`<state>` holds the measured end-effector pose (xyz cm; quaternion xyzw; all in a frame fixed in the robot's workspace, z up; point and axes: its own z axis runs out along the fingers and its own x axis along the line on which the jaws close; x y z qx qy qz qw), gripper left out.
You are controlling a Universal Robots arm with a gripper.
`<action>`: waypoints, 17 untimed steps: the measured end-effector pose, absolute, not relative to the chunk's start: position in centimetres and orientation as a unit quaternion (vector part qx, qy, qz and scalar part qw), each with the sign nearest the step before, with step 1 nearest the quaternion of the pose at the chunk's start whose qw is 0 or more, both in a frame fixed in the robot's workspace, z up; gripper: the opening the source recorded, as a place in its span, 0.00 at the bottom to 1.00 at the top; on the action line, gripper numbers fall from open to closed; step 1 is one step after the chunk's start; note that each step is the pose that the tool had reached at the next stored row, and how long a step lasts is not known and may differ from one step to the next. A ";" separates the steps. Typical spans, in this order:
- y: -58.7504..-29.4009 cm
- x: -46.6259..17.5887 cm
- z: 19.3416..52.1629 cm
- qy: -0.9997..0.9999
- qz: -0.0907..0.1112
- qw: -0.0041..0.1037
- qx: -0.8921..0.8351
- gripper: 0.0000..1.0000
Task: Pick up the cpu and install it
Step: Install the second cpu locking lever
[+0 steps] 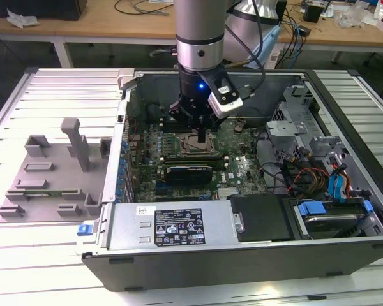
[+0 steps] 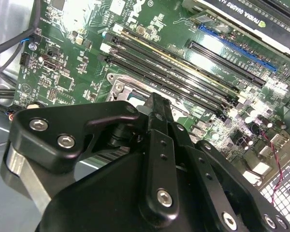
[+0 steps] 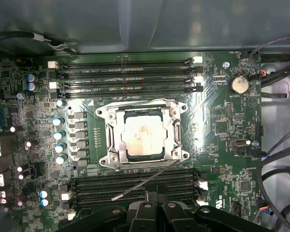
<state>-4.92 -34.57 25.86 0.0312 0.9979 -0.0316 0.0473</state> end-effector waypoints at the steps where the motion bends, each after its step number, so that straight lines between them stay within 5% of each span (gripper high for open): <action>1: -34.6 -4.9 25.8 0.998 -0.031 0.047 0.031 0.11; 17: -34.8 -5.3 25.1 0.998 -0.031 0.048 0.021 0.11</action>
